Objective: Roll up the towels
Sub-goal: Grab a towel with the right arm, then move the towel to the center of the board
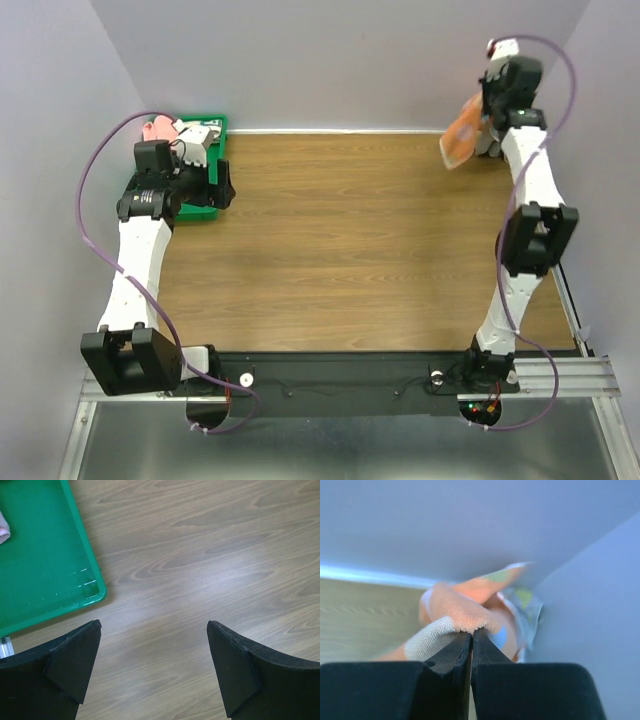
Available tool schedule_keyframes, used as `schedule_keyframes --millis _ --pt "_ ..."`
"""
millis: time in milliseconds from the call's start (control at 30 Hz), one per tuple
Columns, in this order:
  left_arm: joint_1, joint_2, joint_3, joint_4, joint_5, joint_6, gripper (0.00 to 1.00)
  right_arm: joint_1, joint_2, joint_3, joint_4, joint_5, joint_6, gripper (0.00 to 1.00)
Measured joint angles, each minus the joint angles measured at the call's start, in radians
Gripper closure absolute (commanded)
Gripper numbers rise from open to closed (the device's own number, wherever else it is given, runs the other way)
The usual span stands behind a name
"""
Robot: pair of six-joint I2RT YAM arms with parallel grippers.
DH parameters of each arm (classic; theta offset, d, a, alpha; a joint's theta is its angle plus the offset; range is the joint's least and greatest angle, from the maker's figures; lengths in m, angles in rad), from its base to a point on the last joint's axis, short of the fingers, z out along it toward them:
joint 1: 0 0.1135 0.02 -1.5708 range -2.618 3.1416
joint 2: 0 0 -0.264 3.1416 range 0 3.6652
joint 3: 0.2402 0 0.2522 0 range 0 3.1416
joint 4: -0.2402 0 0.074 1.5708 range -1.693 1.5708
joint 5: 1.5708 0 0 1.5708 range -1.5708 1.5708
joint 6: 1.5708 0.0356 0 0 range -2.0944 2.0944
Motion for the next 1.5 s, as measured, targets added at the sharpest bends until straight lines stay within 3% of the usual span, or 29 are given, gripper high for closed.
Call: schedule_keyframes --millis 200,333,600,700,900,1133,1233,1300,1433,1467,1500 --pt "0.0 -0.001 0.044 0.004 0.017 -0.023 0.01 0.0 -0.301 0.047 -0.048 -0.214 0.048 0.99" --pt "0.0 -0.009 0.065 0.018 0.041 -0.026 0.01 0.0 -0.407 0.019 -0.118 -0.377 0.093 0.99" --pt "0.0 -0.031 0.065 0.018 0.125 -0.026 0.01 0.04 -0.524 -0.241 -0.271 -0.82 0.25 0.99" --pt "0.0 -0.031 0.065 0.018 0.138 -0.025 0.01 0.152 -0.541 -0.382 -0.307 -0.909 0.28 0.99" --pt "0.0 -0.031 0.065 0.018 0.15 -0.026 0.01 0.381 -0.548 -0.471 -0.317 -1.037 0.411 0.99" --pt "0.0 -0.03 0.065 0.019 0.159 -0.037 0.01 0.37 -0.645 -0.496 -0.184 -1.069 0.645 0.99" --pt "0.0 -0.022 0.065 0.026 0.157 -0.043 0.01 0.365 -0.708 -0.628 -0.097 -1.06 0.718 1.0" --pt "0.0 -0.013 0.065 0.026 0.157 -0.043 0.01 0.359 -0.733 -0.801 -0.005 -1.052 0.771 0.99" --pt "0.0 0.014 0.056 0.028 0.156 -0.035 0.01 0.291 -0.656 -1.104 0.068 -1.014 0.842 0.99" --pt "0.0 0.02 0.051 0.026 0.156 -0.032 0.01 0.255 -0.619 -1.141 0.064 -1.002 0.845 0.93" --pt "0.0 0.025 0.04 0.028 0.157 -0.027 0.01 0.224 -0.581 -1.165 0.061 -0.993 0.847 0.8"
